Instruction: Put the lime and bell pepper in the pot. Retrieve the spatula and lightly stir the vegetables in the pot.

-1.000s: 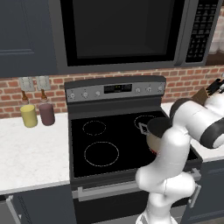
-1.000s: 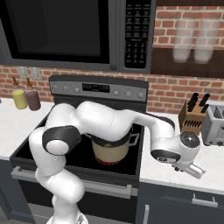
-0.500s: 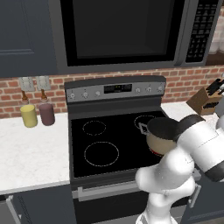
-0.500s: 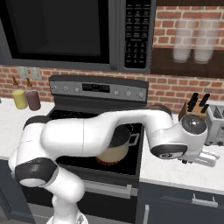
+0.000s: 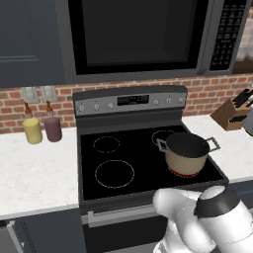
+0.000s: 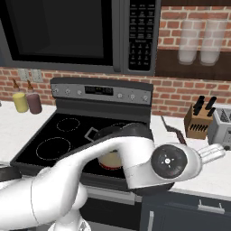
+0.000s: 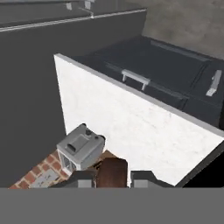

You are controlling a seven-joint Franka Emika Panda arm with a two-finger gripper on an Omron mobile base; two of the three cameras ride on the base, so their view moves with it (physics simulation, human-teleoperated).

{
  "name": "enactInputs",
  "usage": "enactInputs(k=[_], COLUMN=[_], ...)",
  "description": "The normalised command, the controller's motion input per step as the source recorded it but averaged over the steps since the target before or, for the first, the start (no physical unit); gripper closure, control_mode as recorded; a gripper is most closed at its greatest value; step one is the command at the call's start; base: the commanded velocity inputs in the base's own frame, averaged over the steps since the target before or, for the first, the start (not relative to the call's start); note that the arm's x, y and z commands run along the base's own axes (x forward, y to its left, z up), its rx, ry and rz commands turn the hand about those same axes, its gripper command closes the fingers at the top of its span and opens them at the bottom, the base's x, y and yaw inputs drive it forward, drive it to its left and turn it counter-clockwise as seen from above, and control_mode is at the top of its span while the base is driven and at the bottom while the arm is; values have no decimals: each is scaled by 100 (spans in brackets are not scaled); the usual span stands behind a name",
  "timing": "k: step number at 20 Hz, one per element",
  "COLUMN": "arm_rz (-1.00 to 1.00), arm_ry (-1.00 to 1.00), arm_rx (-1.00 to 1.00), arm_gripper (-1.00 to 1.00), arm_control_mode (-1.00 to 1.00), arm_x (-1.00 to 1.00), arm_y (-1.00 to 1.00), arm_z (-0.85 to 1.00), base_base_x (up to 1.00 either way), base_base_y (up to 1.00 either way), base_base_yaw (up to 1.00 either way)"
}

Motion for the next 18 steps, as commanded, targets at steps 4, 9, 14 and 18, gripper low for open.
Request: enactInputs(k=[4,9,14,18], arm_rz=[53,47,42,39], arm_ry=[-19,-15,-5,0], arm_rx=[-82,-80,-76,-77], arm_gripper=[100,100,100,100], arm_control_mode=[-100,-100,-100,-100], arm_x=[-61,-9,7,16], arm_y=[59,53,43,51], arm_z=[38,61,61,39], base_base_x=[0,0,0,0], base_base_y=[0,0,0,0], base_base_yaw=[0,0,0,0])
